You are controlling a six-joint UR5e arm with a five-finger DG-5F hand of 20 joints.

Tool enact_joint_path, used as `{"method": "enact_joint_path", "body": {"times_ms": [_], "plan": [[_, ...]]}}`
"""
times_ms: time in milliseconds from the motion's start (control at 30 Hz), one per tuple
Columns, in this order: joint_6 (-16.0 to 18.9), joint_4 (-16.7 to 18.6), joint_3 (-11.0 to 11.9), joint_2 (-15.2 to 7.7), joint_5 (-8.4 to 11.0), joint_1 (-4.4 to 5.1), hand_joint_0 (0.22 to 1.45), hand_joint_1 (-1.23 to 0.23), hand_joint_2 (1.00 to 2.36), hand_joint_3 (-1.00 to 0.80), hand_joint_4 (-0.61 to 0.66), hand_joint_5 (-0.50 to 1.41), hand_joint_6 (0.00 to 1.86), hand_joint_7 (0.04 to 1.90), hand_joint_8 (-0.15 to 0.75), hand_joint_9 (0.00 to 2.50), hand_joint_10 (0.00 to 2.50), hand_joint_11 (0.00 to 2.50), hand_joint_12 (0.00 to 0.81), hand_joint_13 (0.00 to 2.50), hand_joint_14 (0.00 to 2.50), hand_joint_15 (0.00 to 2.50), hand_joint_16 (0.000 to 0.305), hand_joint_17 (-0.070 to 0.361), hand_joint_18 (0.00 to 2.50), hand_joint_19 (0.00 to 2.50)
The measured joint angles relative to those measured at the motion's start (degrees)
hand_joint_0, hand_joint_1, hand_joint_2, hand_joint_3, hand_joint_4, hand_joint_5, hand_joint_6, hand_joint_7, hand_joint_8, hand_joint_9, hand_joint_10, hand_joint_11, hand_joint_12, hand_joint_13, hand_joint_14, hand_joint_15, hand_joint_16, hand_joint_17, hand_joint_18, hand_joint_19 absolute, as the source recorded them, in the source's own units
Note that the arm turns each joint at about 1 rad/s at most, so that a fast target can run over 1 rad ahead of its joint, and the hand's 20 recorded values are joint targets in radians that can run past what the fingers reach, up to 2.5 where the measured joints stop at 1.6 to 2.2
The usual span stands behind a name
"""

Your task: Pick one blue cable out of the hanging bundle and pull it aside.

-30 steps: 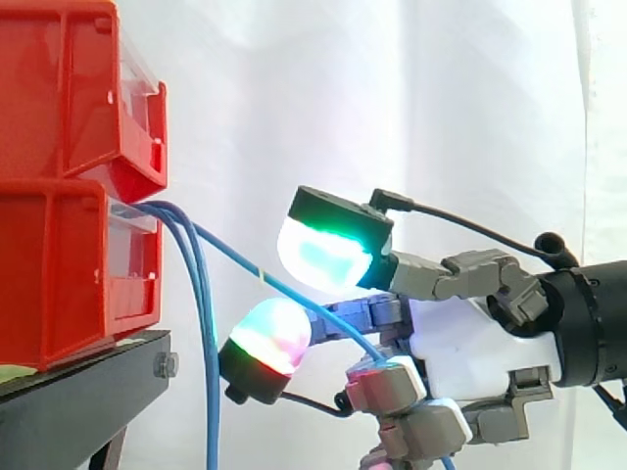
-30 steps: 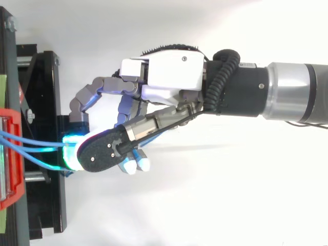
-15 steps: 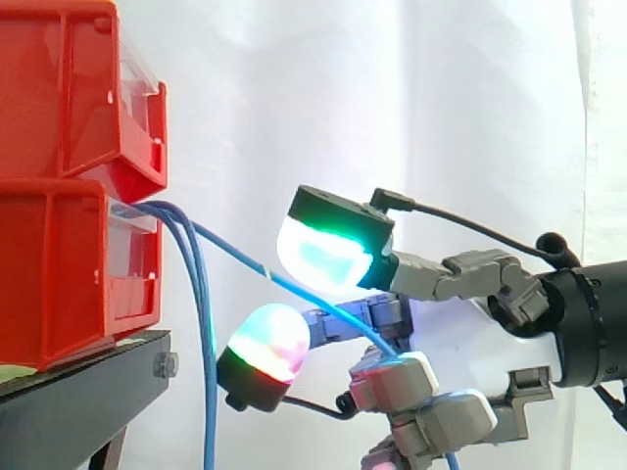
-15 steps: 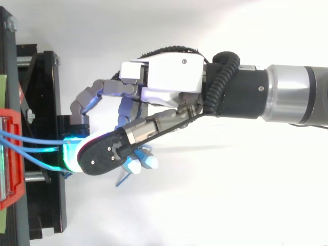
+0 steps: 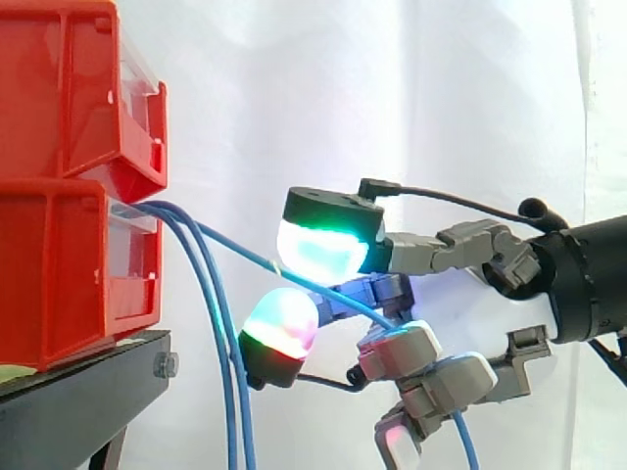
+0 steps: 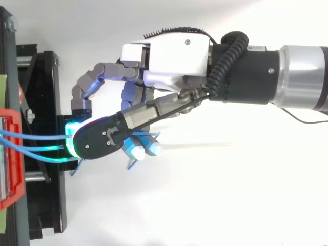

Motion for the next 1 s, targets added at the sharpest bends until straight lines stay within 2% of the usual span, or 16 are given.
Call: {"method": "enact_joint_path", "body": {"times_ms": [333,367,500,600,767,1000], "plan": [[-0.99,-0.55,1.07,0.09,0.00,-0.10,0.57,-0.65,1.02,-0.20,-0.07,-0.13,0.95,0.86,0.231,1.41,0.03,1.05,0.259,1.48,0.03,1.08,0.047,0.106,0.95,0.61],[-1.12,-0.69,1.19,0.09,-0.01,-0.13,0.58,-0.66,1.02,-0.18,-0.07,-0.13,0.95,0.84,0.238,1.42,0.03,1.03,0.276,1.49,0.03,1.07,0.049,0.110,0.96,0.60],[-2.06,-2.45,2.31,0.10,-0.01,-0.28,0.58,-0.68,1.02,-0.13,-0.08,-0.11,0.95,0.86,0.255,1.46,0.03,1.03,0.290,1.51,0.03,1.06,0.052,0.117,0.99,0.57],[-2.60,-4.31,3.19,0.10,-0.05,-0.38,0.57,-0.64,1.02,-0.22,-0.04,-0.12,0.94,0.90,0.225,1.42,0.03,1.04,0.271,1.48,0.03,1.07,0.047,0.107,0.95,0.61],[-2.95,-6.74,3.95,0.10,-0.09,-0.45,0.54,-0.57,1.01,-0.44,-0.03,-0.12,0.93,0.84,0.238,1.44,0.03,1.02,0.280,1.48,0.03,1.05,0.049,0.110,0.96,0.60],[-3.00,-7.29,4.03,0.19,-0.22,-0.47,0.52,-0.53,1.00,-0.48,-0.01,-0.11,0.92,0.87,0.237,1.44,0.03,1.01,0.286,1.47,0.03,1.03,0.050,0.113,0.96,0.59]]}}
